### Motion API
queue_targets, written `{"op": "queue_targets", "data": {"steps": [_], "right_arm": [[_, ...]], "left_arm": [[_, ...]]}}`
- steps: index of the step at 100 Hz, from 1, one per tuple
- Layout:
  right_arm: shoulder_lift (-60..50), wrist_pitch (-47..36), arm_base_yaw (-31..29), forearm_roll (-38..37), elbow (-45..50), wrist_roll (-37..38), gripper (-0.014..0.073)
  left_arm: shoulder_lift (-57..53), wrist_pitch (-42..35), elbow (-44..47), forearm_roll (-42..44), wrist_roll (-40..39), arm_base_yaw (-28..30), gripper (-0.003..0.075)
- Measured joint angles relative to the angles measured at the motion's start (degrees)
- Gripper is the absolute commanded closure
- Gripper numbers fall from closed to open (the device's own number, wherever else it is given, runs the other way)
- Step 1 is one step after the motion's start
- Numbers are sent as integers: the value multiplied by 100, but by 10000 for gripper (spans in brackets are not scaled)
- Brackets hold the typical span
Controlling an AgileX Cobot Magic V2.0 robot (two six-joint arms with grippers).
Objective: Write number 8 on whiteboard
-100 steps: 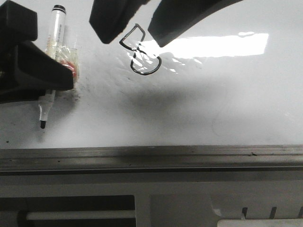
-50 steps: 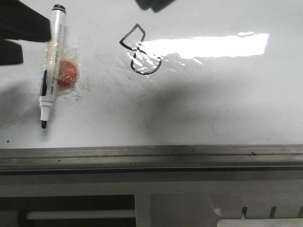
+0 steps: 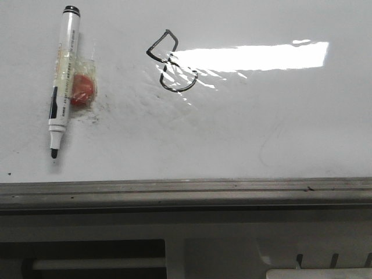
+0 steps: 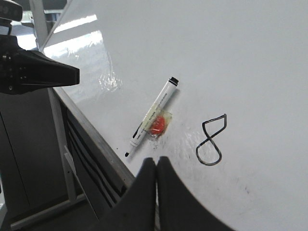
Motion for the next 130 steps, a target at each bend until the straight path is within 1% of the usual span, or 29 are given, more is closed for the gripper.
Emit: {"op": "queue_targets", "data": {"steps": [13, 27, 53, 85, 95, 102, 118, 130], "right_arm": [[-718, -190, 0, -50, 784, 0, 657], [-1166, -273, 0, -63, 1204, 0, 657], [-1234, -264, 0, -72, 1515, -10, 657], [-1234, -238, 0, -72, 1549, -10, 657], [-1234, -238, 0, -72, 1549, -10, 657], [-1234, -238, 0, -72, 1549, -10, 657], [-1234, -238, 0, -72, 1549, -10, 657], [-1234, -238, 0, -72, 1549, -10, 657]], "left_arm": [[-320, 0, 206, 149, 0, 0, 741], [-400, 0, 231, 172, 0, 0, 741], [-408, 0, 243, 185, 0, 0, 741], [-412, 0, 381, 188, 0, 37, 741], [-502, 142, 516, 158, 0, 373, 741], [-620, 274, 665, 133, 92, 795, 741], [-1174, 357, 1065, 90, 684, 1804, 741], [-1675, 437, 1096, 76, 834, 2513, 741]]}}
